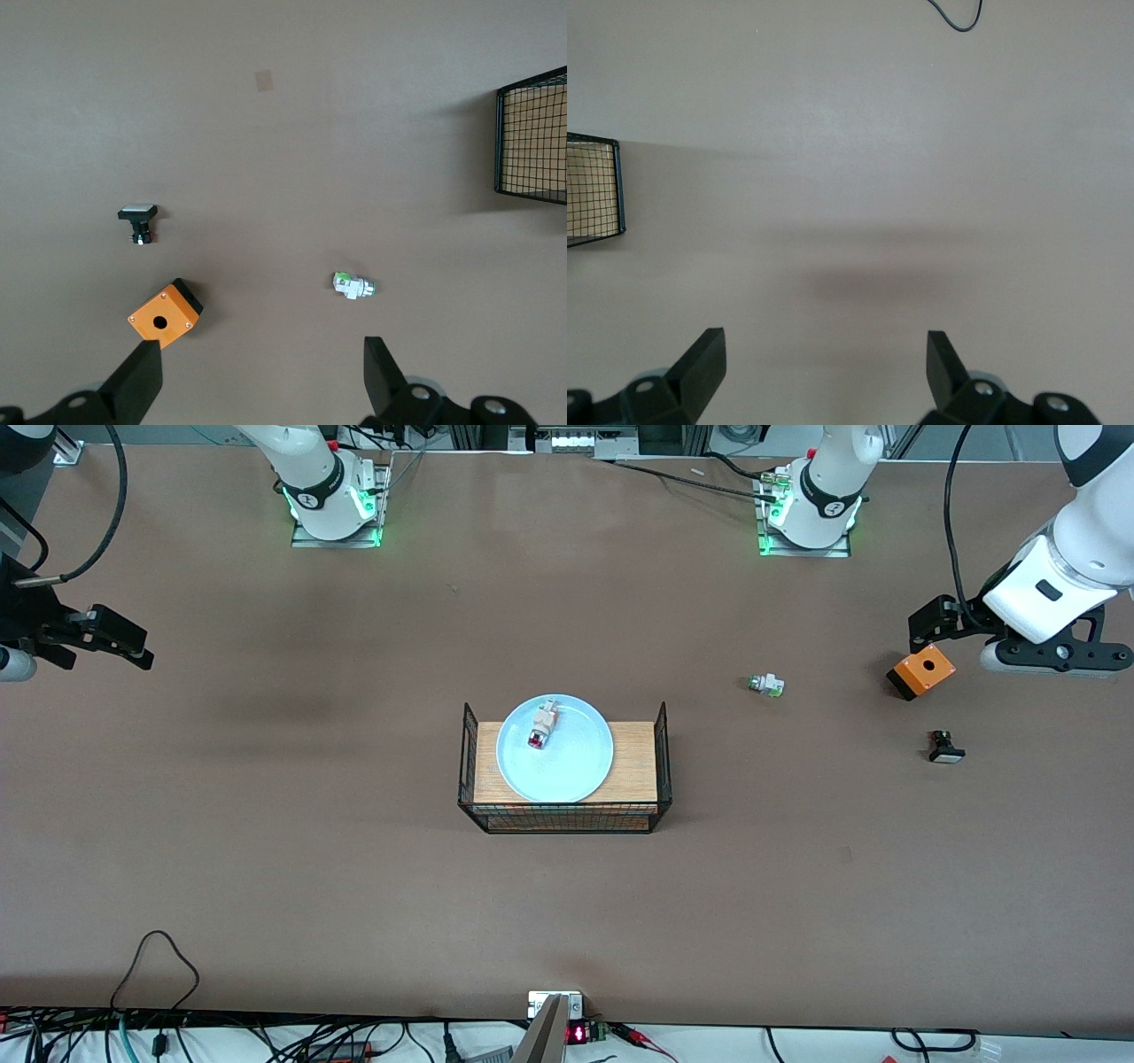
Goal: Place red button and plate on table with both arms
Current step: 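Move the left gripper over the red button on the blue plate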
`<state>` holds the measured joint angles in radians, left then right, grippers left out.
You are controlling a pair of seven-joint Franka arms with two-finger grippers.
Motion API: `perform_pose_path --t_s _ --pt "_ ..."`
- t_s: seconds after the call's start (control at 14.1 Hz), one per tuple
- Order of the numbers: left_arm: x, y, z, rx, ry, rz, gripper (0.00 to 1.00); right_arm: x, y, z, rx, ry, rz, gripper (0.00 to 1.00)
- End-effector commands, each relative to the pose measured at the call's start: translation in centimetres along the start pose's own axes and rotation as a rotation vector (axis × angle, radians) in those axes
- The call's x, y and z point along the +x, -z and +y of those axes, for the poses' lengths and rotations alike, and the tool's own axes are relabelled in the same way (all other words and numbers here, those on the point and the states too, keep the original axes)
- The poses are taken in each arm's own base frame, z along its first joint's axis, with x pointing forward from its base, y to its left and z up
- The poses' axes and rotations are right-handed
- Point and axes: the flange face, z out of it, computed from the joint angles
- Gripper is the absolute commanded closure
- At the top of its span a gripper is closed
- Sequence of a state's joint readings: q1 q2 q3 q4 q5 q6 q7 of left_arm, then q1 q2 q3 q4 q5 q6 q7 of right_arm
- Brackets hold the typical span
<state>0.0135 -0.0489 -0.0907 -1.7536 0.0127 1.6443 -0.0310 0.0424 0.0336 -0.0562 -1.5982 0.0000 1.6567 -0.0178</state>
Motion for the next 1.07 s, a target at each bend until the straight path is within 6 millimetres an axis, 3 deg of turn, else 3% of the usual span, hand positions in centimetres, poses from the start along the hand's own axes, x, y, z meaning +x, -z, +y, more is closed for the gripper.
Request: perform_pose_path --t_s 0.0,0.43,0.5,0.71,0.99 --pt "-0.7 1.2 -0.1 -0.015 -0.009 0.002 0.00 0.0 0.6 -0.2 0.015 0.015 -0.003 0.00" --pt "-0.2 2.4 0.9 -0.014 -0.005 -0.024 0.00 0.2 0.6 -0.1 0.016 0.010 0.006 0.00" --pt "0.2 3.0 1.8 -0.025 -0.012 -0.020 0.00 0.1 0.6 -0.1 0.016 0.010 0.006 0.00" --pt "1.6 3.5 8.0 -0.118 -0.087 -0.036 0.00 0.0 0.8 0.0 0.020 0.007 0.008 0.00" --pt "2.8 1.7 20.9 -0.167 -0.124 -0.075 0.00 0.1 0.8 0.4 0.025 0.005 0.013 0.00"
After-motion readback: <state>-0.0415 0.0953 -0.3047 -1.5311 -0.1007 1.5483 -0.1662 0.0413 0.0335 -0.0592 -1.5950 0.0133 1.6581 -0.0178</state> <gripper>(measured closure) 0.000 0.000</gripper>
